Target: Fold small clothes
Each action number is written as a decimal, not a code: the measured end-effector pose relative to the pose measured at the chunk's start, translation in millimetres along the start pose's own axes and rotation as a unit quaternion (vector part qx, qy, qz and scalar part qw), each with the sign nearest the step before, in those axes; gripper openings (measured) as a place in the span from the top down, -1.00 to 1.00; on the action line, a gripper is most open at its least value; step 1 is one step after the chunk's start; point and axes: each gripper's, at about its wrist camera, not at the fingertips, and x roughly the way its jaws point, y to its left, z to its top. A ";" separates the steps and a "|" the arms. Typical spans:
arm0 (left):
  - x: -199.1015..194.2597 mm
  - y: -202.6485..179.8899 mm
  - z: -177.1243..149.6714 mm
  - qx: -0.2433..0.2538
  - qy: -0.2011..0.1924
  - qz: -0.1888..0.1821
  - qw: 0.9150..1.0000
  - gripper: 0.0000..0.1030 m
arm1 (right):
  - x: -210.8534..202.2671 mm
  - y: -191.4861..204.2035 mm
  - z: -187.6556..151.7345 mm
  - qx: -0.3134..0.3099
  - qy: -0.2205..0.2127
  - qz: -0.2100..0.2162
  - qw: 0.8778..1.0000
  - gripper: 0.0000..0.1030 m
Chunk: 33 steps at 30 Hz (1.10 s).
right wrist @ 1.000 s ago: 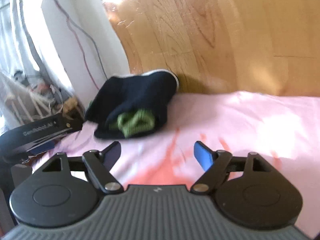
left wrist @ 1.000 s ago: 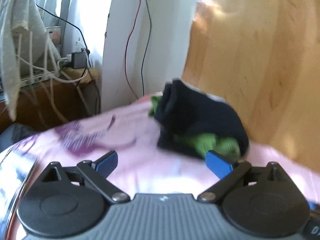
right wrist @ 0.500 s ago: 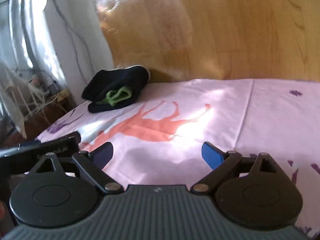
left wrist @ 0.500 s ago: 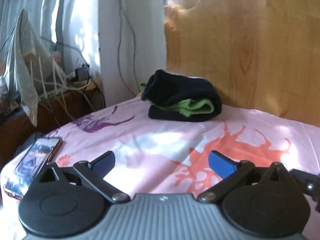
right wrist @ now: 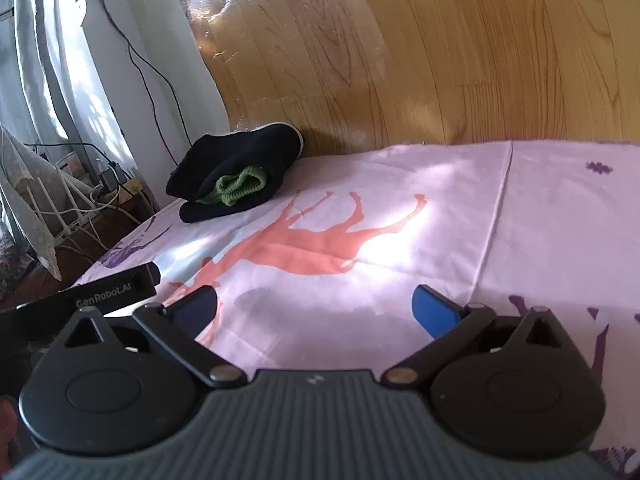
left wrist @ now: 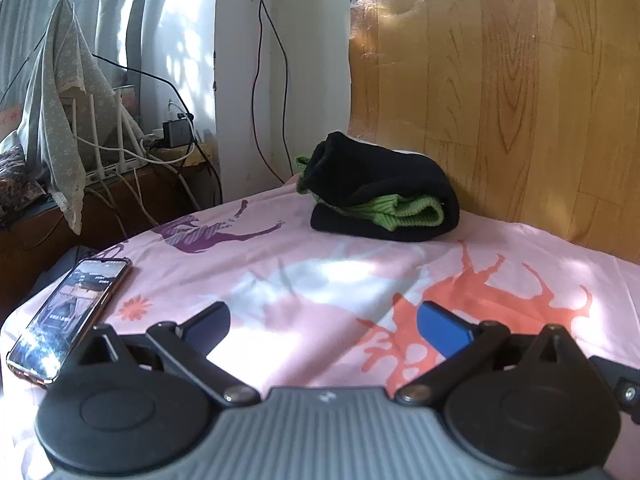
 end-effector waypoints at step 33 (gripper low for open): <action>-13.1 -0.2 -1.9 -0.008 -0.042 -0.004 0.999 -1.00 | -0.4 -3.1 -1.1 0.005 0.024 0.014 1.000 -1.00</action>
